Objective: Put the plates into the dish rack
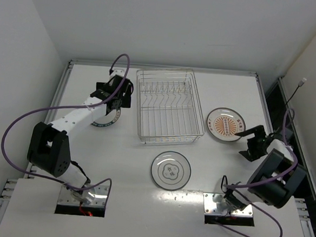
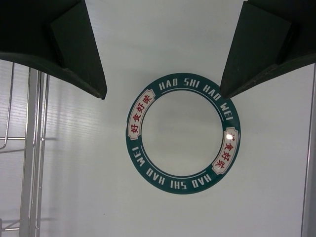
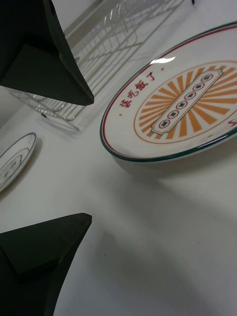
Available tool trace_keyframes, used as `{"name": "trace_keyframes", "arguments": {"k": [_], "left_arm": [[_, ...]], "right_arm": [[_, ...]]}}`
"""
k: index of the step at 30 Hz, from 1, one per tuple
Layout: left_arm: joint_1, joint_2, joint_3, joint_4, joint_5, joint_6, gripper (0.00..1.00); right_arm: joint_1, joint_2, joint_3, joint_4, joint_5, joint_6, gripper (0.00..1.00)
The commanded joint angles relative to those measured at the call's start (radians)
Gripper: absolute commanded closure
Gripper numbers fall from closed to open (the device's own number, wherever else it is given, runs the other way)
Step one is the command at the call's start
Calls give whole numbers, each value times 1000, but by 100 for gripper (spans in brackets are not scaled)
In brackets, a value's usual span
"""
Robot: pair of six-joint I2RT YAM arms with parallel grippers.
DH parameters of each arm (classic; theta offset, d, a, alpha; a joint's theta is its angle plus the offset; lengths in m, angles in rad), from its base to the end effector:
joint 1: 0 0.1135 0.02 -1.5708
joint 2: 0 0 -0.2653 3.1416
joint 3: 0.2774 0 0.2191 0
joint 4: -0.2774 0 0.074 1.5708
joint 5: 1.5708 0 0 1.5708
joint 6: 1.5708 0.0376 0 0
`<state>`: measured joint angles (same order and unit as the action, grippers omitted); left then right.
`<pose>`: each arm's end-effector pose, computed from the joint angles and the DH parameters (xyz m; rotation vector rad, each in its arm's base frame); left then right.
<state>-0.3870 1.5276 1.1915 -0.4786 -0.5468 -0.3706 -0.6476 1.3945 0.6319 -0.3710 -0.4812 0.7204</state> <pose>0.2853 -0.0951 0.2885 -0.2311 2.2419 0.2546 0.1802 -0.1145 0.1753 1.5610 2.1430 0.6705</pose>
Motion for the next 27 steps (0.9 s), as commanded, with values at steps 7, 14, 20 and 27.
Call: {"name": "trace_keyframes", "arguments": {"k": [7,14,20,27], "left_arm": [[-4,-11,25,-3,-10,-2,1],[-4,-11,25,-3,-10,-2,1],[-4,-11,25,-12,-10,-2,1],[-4,-11,25,-12,-10,-2,1]], "right_arm": [[-40,93,-54,256,-148,168,23],[29,95,-110,367,-71,292,33],[72,187,-1,302,-10,264,43],[126,282,29,392,3,307,65]]}}
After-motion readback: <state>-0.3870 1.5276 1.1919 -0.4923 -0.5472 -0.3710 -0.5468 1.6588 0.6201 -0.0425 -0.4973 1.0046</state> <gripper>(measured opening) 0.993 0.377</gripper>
